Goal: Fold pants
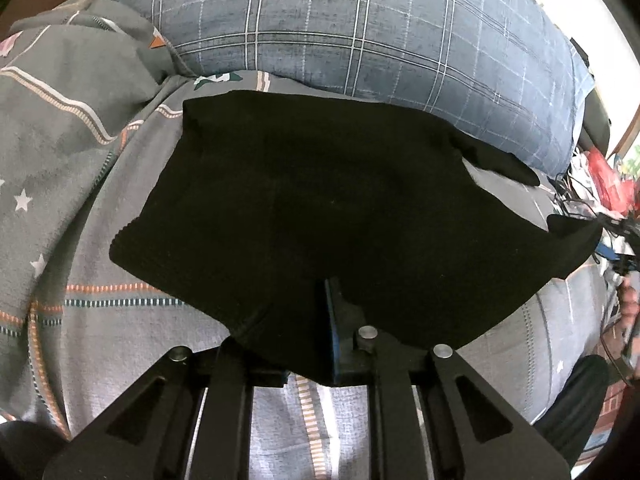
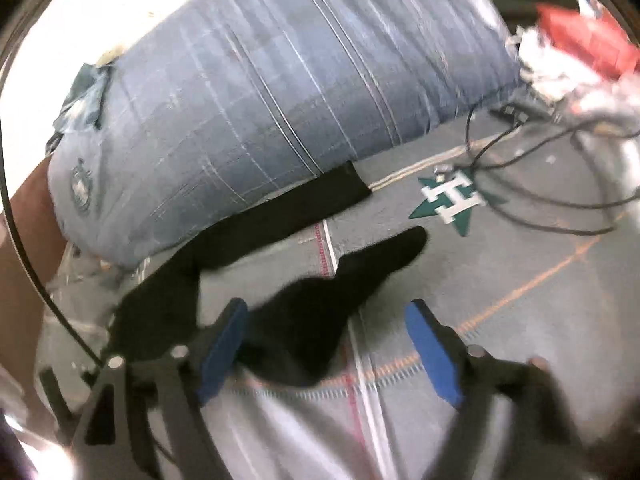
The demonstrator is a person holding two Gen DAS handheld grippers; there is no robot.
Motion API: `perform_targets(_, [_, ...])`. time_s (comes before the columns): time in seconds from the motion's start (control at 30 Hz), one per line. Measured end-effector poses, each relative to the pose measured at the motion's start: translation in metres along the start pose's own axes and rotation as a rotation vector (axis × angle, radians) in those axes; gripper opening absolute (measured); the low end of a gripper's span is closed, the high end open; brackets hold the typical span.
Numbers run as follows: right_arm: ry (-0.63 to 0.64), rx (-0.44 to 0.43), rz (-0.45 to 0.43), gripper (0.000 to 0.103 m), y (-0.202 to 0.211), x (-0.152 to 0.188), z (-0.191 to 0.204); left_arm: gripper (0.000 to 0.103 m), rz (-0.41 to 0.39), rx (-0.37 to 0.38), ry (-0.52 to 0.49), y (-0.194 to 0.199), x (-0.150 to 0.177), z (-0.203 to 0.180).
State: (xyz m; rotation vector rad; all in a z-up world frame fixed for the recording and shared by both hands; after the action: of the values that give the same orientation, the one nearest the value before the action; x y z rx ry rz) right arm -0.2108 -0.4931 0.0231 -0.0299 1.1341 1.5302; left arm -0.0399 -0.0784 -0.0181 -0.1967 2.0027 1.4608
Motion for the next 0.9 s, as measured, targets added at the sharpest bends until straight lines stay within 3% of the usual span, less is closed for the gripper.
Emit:
perform_targets(0.07, [-0.081, -0.019, 0.075, 0.082, -0.026, -0.004, -0.008, 0.013, -0.003, -0.004, -0.006, 0.000, -0.001, -0.001])
perform_targets(0.13, [-0.131, -0.090, 0.086, 0.045, -0.036, -0.007, -0.009, 0.013, -0.002, -0.005, -0.014, -0.001, -0.001, -0.002])
perform_targets(0.17, [-0.127, -0.104, 0.083, 0.013, -0.036, -0.010, -0.007, 0.013, -0.001, -0.003, -0.016, -0.002, -0.001, -0.003])
perform_targets(0.27, [-0.043, -0.160, -0.016, 0.013, -0.009, -0.024, 0.012, 0.013, -0.001, -0.001, -0.019, -0.002, -0.001, -0.005])
perform_targets(0.4, [0.092, -0.146, -0.121, 0.016, 0.041, -0.023, 0.024, 0.014, -0.003, 0.006, -0.040, -0.002, 0.001, -0.011])
perform_targets(0.43, [0.115, -0.098, -0.106, 0.019, 0.043, -0.017, 0.019, 0.014, -0.003, -0.010, -0.051, -0.003, 0.002, -0.011])
perform_targets(0.5, [0.171, 0.092, -0.002, 0.052, 0.030, 0.004, -0.008, 0.014, 0.001, -0.026, -0.070, -0.005, 0.005, -0.012])
perform_targets(0.57, [0.180, 0.244, 0.068, 0.047, 0.025, 0.025, -0.043, 0.014, 0.010, -0.012, -0.062, -0.003, 0.007, -0.009])
perform_targets(0.6, [0.161, 0.257, 0.068, 0.046, 0.030, 0.028, -0.052, 0.014, 0.012, -0.004, -0.062, -0.001, 0.007, -0.008])
perform_targets(0.73, [0.066, 0.180, -0.035, 0.049, 0.070, 0.023, -0.065, 0.015, 0.013, 0.004, -0.057, 0.012, 0.005, -0.001])
perform_targets(0.83, [0.091, 0.060, -0.061, 0.051, 0.081, 0.018, -0.035, 0.025, 0.005, -0.004, -0.028, 0.024, 0.005, 0.005])
perform_targets(0.87, [0.117, 0.014, -0.057, 0.054, 0.081, 0.020, -0.020, 0.035, -0.005, -0.003, -0.017, 0.029, 0.005, 0.008])
perform_targets(0.9, [0.156, -0.040, -0.046, 0.056, 0.078, 0.027, -0.001, 0.053, -0.012, -0.007, -0.010, 0.033, 0.007, 0.010])
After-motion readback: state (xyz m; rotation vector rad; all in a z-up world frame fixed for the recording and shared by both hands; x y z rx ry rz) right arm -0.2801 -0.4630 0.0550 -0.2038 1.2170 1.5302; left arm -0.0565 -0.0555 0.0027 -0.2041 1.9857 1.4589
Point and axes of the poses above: each gripper's, at about its wrist camera, not at the fingertips, and y roughly against the way its jaws point, z to its left, x to its underside, the point moved 7 cm from there along -y, roughly the way its jaws point, and after that the axes turned 5 degrees about -y, right-handed, at the moved point
